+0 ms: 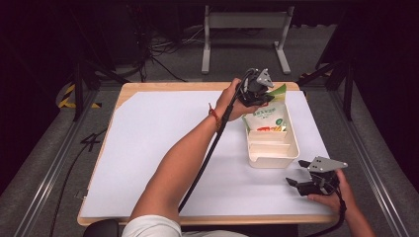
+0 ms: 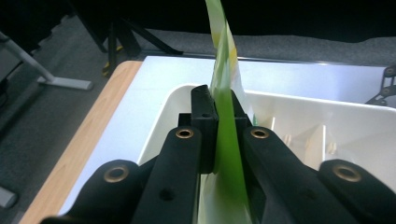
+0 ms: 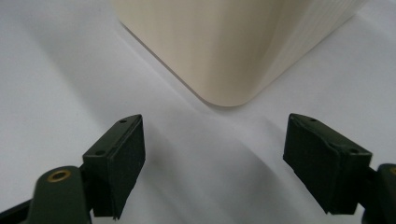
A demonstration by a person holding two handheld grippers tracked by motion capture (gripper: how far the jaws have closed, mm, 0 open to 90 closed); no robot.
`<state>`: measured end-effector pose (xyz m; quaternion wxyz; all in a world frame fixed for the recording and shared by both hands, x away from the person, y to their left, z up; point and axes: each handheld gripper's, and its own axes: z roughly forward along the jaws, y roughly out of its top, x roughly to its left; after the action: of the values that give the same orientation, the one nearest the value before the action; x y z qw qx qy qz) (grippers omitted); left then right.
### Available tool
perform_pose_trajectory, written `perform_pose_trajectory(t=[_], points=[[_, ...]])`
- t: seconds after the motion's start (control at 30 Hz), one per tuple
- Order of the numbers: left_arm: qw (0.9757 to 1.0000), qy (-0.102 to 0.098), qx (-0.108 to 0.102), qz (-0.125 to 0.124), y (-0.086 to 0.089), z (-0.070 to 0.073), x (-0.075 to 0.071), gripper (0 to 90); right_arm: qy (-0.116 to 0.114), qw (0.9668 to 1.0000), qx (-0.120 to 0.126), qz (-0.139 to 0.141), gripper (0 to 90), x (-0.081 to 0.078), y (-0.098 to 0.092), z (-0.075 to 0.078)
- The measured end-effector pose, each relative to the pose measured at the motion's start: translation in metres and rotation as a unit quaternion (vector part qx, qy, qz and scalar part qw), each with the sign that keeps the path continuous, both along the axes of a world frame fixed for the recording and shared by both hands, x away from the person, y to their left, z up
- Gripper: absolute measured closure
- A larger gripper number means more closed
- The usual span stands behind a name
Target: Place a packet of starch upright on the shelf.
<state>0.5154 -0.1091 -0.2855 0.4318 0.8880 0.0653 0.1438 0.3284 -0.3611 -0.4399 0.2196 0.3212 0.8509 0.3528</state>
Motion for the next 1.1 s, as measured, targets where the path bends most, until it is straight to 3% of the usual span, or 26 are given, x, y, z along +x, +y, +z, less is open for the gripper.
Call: perform_pose_trajectory(t=[0.27,0.5,0.63,0.87,1.1], points=[[0.9998,0.012,-0.006,-0.011,0.004,-0.002,0.001,87.8,0.0,1.0,0.0,0.001,20.2,0.0,0.0,0.0],[0.9998,0.021,0.004,-0.006,0.004,-0.007,0.002,87.4,0.001,1.0,-0.003,0.003,20.3,0.0,0.001,0.0],[0.9997,0.025,0.0,-0.007,0.004,-0.01,0.002,87.3,0.003,1.0,-0.003,0.002,20.3,0.0,0.001,-0.001],[0.9995,0.02,0.014,-0.019,-0.001,-0.014,-0.002,88.7,0.006,0.9999,-0.005,0.007,20.4,0.0,0.003,-0.001],[0.9993,0.022,0.025,-0.016,-0.001,-0.015,-0.001,89.1,0.007,0.9999,-0.008,0.011,20.3,0.0,0.004,-0.002]])
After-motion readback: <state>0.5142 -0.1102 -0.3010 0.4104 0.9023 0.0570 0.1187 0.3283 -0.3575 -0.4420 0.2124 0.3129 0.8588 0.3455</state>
